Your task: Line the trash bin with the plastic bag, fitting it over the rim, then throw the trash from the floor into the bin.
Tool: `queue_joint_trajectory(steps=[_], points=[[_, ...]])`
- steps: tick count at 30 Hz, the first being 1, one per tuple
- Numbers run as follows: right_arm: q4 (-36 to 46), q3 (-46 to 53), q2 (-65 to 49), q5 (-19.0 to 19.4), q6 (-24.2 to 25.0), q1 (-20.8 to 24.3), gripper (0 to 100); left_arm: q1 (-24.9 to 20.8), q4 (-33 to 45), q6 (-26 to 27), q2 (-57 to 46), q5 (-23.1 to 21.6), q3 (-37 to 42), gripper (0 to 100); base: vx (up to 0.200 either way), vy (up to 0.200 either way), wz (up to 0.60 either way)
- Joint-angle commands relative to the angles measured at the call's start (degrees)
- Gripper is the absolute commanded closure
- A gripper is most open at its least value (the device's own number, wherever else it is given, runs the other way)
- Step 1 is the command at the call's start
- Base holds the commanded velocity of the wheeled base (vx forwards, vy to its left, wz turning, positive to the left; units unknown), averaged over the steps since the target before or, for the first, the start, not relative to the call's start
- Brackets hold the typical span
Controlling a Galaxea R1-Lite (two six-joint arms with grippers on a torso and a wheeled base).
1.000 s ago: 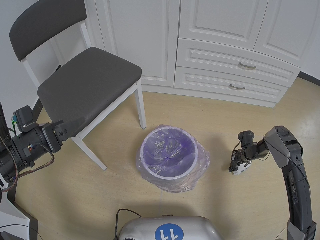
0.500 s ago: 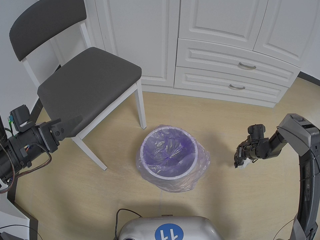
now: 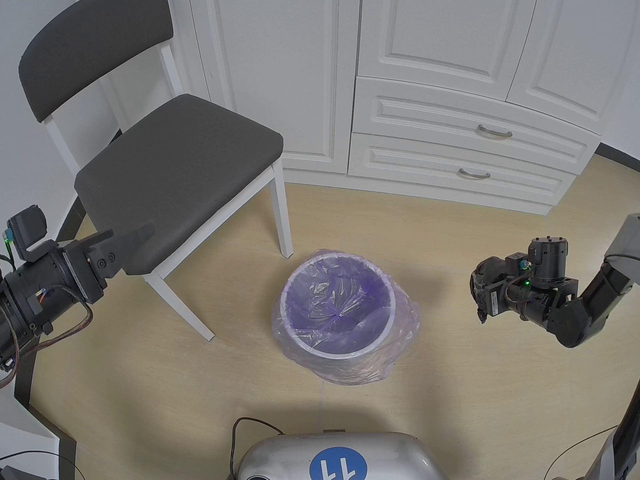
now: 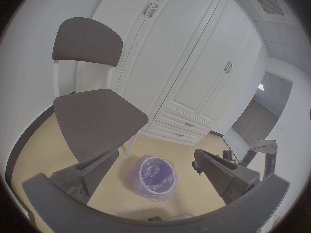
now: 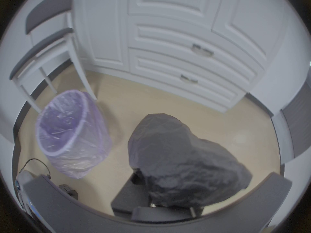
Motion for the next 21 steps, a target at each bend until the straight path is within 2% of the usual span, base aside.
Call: queue_joint_trajectory(steps=[1, 2, 10, 15, 20, 21], points=[[-3.5, 7.6, -12.3, 0.0, -3.0, 5.6, 100, -0.1, 0.0, 0.1, -1.3, 0.0, 0.0, 0, 0.000, 0.000, 0.00], [-3.5, 7.7, -12.4, 0.0, -3.0, 5.7, 100, -0.1, 0.0, 0.1, -1.3, 0.0, 0.0, 0, 0.000, 0.000, 0.00], [-4.0, 10.8, -17.1, -1.2, -2.5, 15.3, 100, -0.4, -0.2, 0.1, -2.0, 0.0, 0.0, 0, 0.000, 0.000, 0.00], [-7.6, 11.2, -16.7, -3.9, -1.4, 19.8, 100, -0.4, -0.3, 0.1, -2.7, 0.0, 0.0, 0, 0.000, 0.000, 0.00], [-12.9, 10.6, -13.3, -4.8, 5.4, 28.8, 100, -0.4, -0.4, 0.3, -3.3, 0.0, 0.0, 0, 0.000, 0.000, 0.00], [-14.2, 9.9, -12.0, -5.0, 8.0, 31.4, 100, -0.4, -0.4, 0.3, -3.4, 0.0, 0.0, 0, 0.000, 0.000, 0.00]])
